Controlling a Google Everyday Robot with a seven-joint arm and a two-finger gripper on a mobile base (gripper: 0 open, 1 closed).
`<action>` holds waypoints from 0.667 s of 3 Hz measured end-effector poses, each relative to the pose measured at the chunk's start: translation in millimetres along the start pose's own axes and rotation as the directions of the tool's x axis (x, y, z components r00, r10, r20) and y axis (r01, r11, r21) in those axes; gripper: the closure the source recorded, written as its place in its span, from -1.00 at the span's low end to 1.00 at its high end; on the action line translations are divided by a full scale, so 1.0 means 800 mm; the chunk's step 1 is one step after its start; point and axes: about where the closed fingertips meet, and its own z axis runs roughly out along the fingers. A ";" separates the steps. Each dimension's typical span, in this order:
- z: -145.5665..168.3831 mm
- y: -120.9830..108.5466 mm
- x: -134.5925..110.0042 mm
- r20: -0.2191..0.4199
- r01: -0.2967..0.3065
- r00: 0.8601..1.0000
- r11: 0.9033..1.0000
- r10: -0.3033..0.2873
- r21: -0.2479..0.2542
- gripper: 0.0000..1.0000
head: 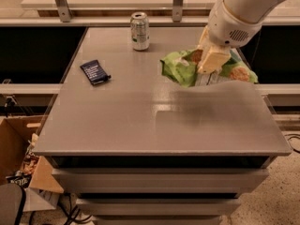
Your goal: Move green rice chip bag near rxbar blueberry
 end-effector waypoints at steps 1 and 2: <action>0.014 -0.018 -0.033 0.028 0.020 0.999 1.000 -0.019 -0.008 1.00; 0.035 -0.027 -0.075 0.062 0.060 0.996 0.998 -0.058 -0.031 1.00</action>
Offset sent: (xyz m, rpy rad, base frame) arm 0.0411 0.1079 -0.0107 0.0613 0.0332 0.1449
